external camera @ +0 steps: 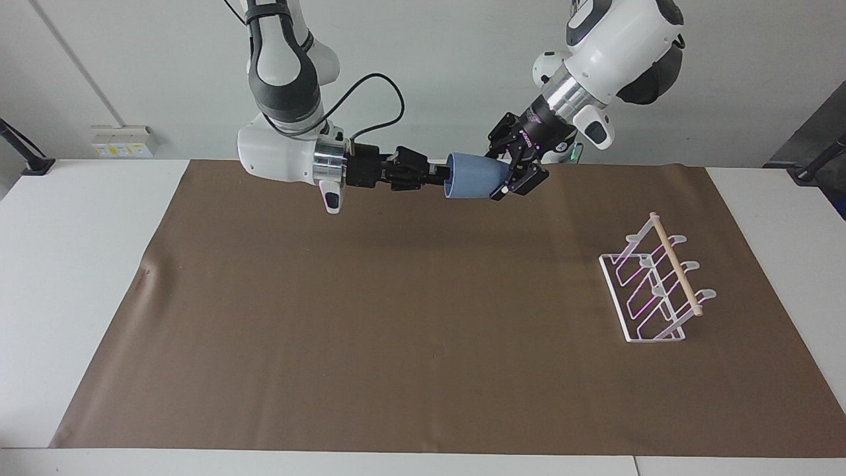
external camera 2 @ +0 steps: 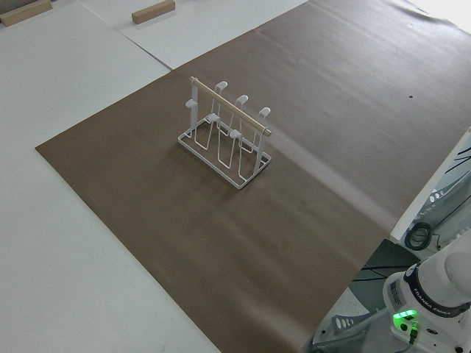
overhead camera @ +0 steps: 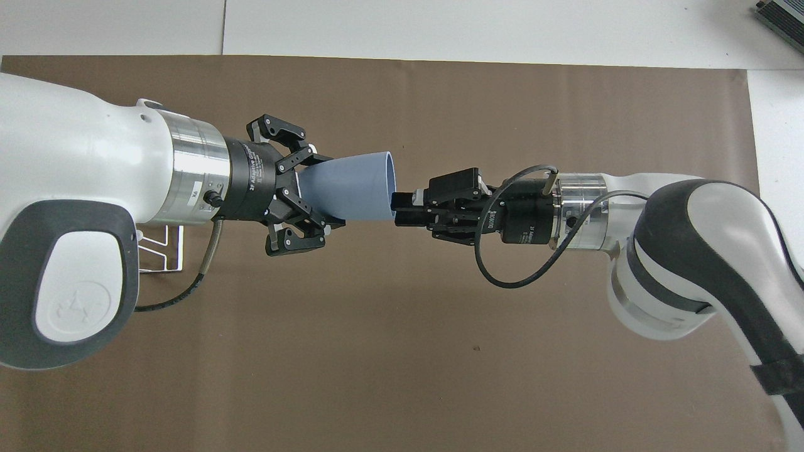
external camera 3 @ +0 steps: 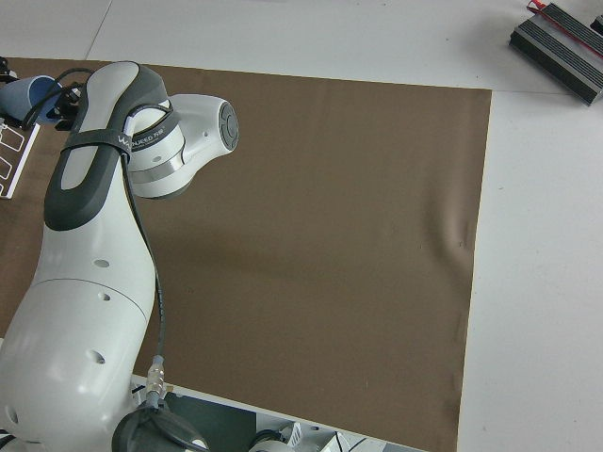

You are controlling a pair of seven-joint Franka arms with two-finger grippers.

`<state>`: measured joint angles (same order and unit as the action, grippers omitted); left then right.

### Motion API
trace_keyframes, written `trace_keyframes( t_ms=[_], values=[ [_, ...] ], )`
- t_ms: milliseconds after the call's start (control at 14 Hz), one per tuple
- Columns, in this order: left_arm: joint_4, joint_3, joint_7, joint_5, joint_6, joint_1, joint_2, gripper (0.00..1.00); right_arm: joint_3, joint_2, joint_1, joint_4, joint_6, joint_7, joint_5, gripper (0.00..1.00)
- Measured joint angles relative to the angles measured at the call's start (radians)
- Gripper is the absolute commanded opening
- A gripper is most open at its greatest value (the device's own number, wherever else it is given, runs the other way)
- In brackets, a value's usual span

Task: Hang cup on cup holder
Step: 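Carry the cup with the left gripper to the wire rack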

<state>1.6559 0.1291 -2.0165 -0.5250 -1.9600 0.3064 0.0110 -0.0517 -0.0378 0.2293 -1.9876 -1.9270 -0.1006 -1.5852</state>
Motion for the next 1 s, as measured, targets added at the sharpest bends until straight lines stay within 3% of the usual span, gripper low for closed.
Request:
trace_keyframes(
  t_ms=[286, 643, 1000],
  values=[
    [0.001, -0.001, 0.026, 0.018, -0.001, -0.001, 0.0, 0.0, 0.005, 0.007, -0.004, 0.0, 0.0, 0.001, 0.064, 1.0],
    [0.02, -0.004, 0.182, 0.146, -0.006, -0.012, -0.001, 0.0, 0.01, 0.02, -0.07, 0.004, 0.0, 0.002, 0.406, 1.0],
    [0.202, -0.01, 0.458, 0.356, -0.139, -0.026, -0.053, 0.0, 0.013, 0.051, -0.127, 0.028, 0.0, 0.004, 0.835, 1.0]
  ],
)
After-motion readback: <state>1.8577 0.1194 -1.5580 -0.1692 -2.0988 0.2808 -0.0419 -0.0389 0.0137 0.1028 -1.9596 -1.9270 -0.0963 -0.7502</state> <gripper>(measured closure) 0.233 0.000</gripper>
